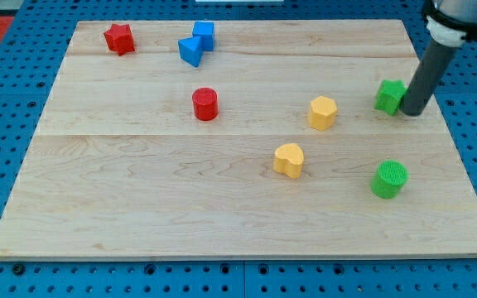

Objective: Move the green star towards the top right of the board

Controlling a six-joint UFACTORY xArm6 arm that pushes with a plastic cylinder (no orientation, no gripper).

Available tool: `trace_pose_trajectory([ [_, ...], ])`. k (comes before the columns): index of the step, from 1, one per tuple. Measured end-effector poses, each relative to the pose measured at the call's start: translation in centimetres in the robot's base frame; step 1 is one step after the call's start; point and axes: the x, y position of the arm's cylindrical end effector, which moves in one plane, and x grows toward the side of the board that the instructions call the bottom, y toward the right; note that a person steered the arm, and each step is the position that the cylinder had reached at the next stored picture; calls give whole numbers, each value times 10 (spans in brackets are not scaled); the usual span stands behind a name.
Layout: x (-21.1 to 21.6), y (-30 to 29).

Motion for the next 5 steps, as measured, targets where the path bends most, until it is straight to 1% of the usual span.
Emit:
trace_pose_trajectory([
  [1,-15,-44],
  [2,-23,-75],
  [3,-77,-88],
  [4,-81,-84],
  [5,-67,-67],
])
